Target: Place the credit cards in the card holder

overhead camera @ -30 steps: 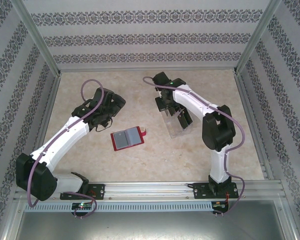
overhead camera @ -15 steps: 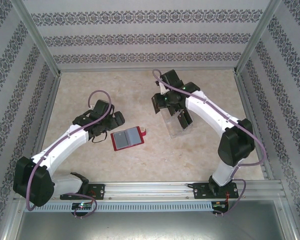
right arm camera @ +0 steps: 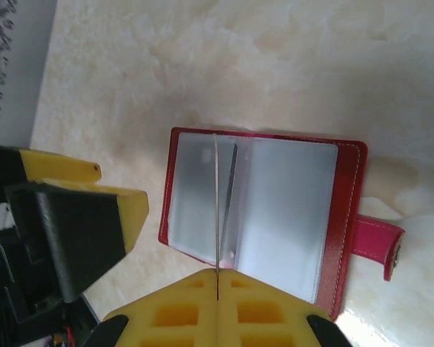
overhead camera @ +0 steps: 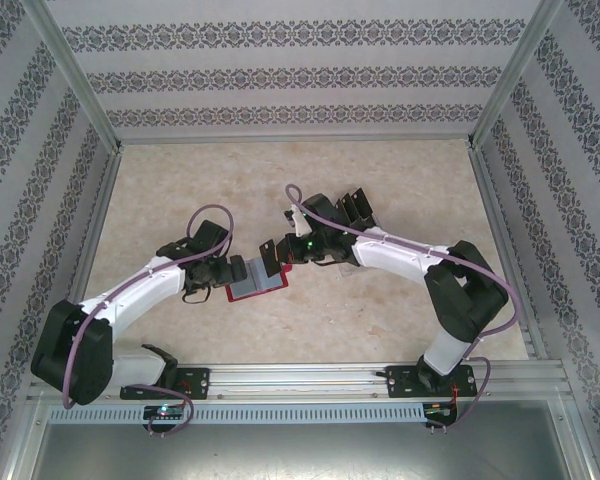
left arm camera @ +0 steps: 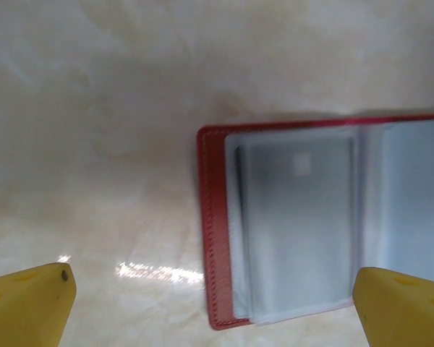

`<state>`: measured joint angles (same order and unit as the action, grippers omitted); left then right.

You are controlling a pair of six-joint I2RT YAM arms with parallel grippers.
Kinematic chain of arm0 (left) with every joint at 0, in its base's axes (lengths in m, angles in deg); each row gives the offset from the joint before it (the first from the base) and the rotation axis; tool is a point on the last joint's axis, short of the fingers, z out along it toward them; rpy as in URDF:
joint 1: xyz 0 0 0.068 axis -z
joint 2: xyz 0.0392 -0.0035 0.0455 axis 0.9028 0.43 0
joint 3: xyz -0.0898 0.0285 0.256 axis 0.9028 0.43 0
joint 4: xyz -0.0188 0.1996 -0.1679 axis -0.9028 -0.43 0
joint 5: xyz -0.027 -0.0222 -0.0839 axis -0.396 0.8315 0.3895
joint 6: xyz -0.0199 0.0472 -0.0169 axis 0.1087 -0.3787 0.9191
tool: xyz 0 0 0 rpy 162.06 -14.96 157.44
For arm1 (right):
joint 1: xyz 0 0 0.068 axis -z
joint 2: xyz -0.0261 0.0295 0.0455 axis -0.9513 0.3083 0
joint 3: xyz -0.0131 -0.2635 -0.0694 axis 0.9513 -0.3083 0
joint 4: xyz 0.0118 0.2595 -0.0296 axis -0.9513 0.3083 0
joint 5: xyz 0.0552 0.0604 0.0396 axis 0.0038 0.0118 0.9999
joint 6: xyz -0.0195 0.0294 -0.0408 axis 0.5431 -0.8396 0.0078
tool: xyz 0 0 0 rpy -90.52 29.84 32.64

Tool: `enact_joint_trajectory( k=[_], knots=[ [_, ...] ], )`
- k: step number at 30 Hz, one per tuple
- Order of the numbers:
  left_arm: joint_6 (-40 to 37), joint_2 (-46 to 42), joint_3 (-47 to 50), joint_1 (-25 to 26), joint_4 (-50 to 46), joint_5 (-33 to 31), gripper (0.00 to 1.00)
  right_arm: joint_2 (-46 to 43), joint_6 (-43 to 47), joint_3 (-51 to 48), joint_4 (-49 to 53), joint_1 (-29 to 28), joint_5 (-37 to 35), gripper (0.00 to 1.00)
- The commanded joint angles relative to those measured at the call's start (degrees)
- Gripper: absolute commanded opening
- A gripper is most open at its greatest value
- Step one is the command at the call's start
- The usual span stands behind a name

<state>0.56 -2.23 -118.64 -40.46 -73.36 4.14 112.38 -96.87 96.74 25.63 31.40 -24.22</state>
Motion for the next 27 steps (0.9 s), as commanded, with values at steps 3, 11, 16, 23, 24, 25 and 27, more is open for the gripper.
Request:
enact_joint_trajectory(
  k=[3,11,16,23,24,25,27],
  knots=[
    [-1.3,0.3,2.3,1.1,-0.3,-0.3,0.99,-2.0,-3.5,-4.9,-12.8,0.0,2.2,0.00],
    [-2.0,2.6,4.0,1.2,3.2,-0.9,0.99,1.2,-5.4,-7.9,-19.7,-0.1,3.6,0.00],
    [-1.9,4.1,4.4,1.2,3.2,-2.0,0.99,3.1,-6.3,-8.6,-22.4,-0.5,4.2,0.00],
    [-0.3,4.1,5.0,1.2,0.8,-4.3,0.99,6.4,-6.3,-8.2,-24.3,-0.6,5.7,0.00],
    [0.0,3.9,5.3,1.2,0.6,-4.7,0.99,6.9,-6.4,-8.1,-24.5,-0.6,6.0,0.00],
    [0.0,3.7,5.5,1.2,0.5,-4.9,1.00,7.3,-6.5,-8.1,-24.9,-0.6,6.3,0.00],
    [0.2,3.4,5.9,1.2,0.3,-5.4,1.00,8.0,-6.6,-8.2,-25.4,-0.7,6.7,0.00]
  ],
)
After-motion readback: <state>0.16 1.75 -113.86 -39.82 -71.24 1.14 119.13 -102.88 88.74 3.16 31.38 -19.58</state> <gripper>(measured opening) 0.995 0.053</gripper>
